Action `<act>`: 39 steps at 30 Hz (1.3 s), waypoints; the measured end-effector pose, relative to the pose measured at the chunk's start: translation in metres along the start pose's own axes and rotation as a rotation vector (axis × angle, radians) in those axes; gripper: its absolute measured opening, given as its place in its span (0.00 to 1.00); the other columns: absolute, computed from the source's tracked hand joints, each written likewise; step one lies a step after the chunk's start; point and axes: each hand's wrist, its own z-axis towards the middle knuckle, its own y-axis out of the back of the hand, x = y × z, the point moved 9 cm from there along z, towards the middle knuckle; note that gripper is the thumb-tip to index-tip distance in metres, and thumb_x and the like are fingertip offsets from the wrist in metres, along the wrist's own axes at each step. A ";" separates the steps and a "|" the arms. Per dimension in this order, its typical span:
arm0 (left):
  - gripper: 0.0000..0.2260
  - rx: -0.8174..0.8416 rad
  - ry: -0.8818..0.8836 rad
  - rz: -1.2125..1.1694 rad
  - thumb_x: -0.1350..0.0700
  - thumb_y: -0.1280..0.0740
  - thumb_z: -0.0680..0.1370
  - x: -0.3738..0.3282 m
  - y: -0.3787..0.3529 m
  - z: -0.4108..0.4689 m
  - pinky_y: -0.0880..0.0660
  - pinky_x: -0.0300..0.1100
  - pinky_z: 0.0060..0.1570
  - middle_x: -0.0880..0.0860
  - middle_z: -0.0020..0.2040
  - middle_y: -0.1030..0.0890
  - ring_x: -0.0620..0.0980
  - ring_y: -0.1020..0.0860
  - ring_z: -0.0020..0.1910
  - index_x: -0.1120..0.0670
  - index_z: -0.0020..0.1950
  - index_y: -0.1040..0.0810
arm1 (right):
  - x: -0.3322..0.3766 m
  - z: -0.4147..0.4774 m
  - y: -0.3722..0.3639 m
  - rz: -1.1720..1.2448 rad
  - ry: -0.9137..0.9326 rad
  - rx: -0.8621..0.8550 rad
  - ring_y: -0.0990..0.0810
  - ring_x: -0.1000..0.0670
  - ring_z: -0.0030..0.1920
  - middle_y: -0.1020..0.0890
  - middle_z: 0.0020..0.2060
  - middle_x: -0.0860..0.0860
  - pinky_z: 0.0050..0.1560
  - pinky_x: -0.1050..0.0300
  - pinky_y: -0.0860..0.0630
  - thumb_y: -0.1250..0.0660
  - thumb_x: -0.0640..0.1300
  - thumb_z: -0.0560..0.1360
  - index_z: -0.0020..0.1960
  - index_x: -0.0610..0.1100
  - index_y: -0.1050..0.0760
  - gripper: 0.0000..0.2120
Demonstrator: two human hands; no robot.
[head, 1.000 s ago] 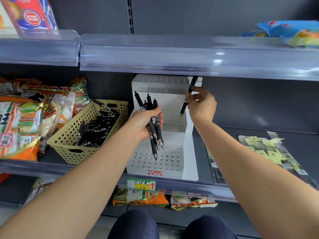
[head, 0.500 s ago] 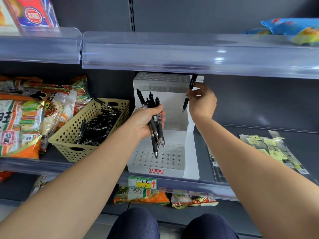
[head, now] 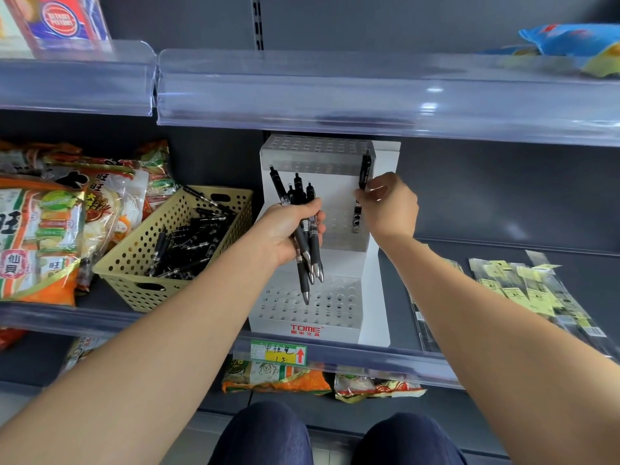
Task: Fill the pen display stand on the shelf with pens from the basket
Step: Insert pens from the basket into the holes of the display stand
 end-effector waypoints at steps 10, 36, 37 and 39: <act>0.05 0.006 0.003 -0.014 0.60 0.31 0.77 -0.001 -0.004 0.000 0.26 0.38 0.28 0.54 0.35 0.22 0.47 0.24 0.25 0.59 0.42 0.23 | 0.004 0.000 0.004 -0.100 0.010 -0.017 0.19 0.44 0.42 0.15 0.40 0.47 0.40 0.60 0.27 0.33 0.47 0.72 0.45 0.48 0.17 0.06; 0.04 0.031 0.008 0.001 0.59 0.31 0.76 -0.005 -0.008 0.015 0.26 0.39 0.29 0.53 0.36 0.21 0.48 0.24 0.28 0.59 0.44 0.23 | 0.008 0.005 -0.002 -0.191 0.099 0.017 0.19 0.44 0.42 0.15 0.39 0.48 0.40 0.59 0.26 0.33 0.47 0.70 0.43 0.48 0.18 0.06; 0.04 0.031 0.010 -0.001 0.59 0.31 0.76 -0.005 -0.008 0.016 0.26 0.39 0.29 0.53 0.36 0.21 0.48 0.24 0.27 0.59 0.44 0.23 | 0.009 0.005 -0.003 -0.190 0.114 0.019 0.19 0.44 0.42 0.15 0.40 0.48 0.40 0.59 0.26 0.33 0.47 0.71 0.43 0.48 0.18 0.06; 0.04 0.032 0.015 -0.007 0.60 0.31 0.76 -0.004 -0.009 0.016 0.26 0.38 0.28 0.53 0.36 0.21 0.48 0.24 0.26 0.59 0.44 0.23 | 0.012 0.006 -0.004 -0.214 0.160 0.020 0.19 0.43 0.42 0.15 0.40 0.47 0.41 0.58 0.25 0.33 0.46 0.71 0.44 0.47 0.18 0.06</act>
